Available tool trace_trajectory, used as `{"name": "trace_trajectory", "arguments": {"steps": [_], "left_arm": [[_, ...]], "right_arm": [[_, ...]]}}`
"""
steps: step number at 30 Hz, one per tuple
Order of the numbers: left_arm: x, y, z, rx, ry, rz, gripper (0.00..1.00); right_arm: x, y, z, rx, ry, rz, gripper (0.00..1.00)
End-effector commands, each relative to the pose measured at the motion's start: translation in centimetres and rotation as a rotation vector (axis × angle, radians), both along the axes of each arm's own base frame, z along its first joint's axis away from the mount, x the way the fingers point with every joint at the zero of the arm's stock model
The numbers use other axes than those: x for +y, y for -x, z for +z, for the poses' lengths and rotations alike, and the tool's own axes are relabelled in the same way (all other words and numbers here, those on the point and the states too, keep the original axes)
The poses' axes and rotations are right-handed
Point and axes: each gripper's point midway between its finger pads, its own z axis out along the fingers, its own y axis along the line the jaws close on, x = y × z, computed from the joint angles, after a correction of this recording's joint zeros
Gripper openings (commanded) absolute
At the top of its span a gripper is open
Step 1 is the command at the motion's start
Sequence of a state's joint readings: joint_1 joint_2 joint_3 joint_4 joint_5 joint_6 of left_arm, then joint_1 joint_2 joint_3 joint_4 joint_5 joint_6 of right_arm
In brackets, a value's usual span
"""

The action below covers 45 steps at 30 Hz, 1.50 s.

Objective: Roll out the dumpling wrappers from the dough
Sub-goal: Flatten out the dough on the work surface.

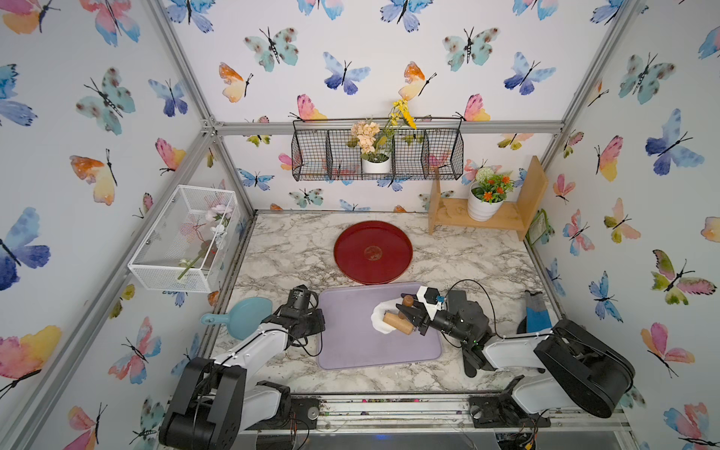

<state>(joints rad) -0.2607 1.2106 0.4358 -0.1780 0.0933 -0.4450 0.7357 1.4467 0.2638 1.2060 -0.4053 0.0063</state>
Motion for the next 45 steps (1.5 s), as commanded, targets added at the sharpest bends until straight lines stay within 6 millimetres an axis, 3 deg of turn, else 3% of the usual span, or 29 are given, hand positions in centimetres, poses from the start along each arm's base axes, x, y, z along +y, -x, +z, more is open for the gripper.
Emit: {"name": "trace_trajectory", "arguments": {"steps": [1, 27, 30, 33, 38, 45], "left_arm": [[0.3, -1.0, 0.7, -0.024, 0.014, 0.034, 0.00], [0.5, -1.1, 0.8, -0.029, 0.021, 0.040, 0.00], [0.5, -1.0, 0.7, -0.027, 0.020, 0.040, 0.00], [0.5, -1.1, 0.8, -0.029, 0.022, 0.039, 0.00], [0.5, -1.0, 0.8, -0.026, 0.021, 0.039, 0.00], [0.4, -1.1, 0.8, -0.026, 0.025, 0.038, 0.00]], "right_arm": [[-0.6, 3.3, -8.4, 0.287, 0.213, 0.083, 0.01], [1.8, 7.3, -9.2, 0.341, 0.260, 0.353, 0.01], [1.6, 7.2, -9.3, 0.336, 0.265, 0.330, 0.01], [1.4, 5.7, -9.0, 0.316, 0.269, 0.245, 0.01], [0.1, 0.2, -5.3, 0.253, 0.179, -0.081, 0.01], [-1.3, -3.3, 2.3, 0.072, 0.029, -0.275, 0.01]]}}
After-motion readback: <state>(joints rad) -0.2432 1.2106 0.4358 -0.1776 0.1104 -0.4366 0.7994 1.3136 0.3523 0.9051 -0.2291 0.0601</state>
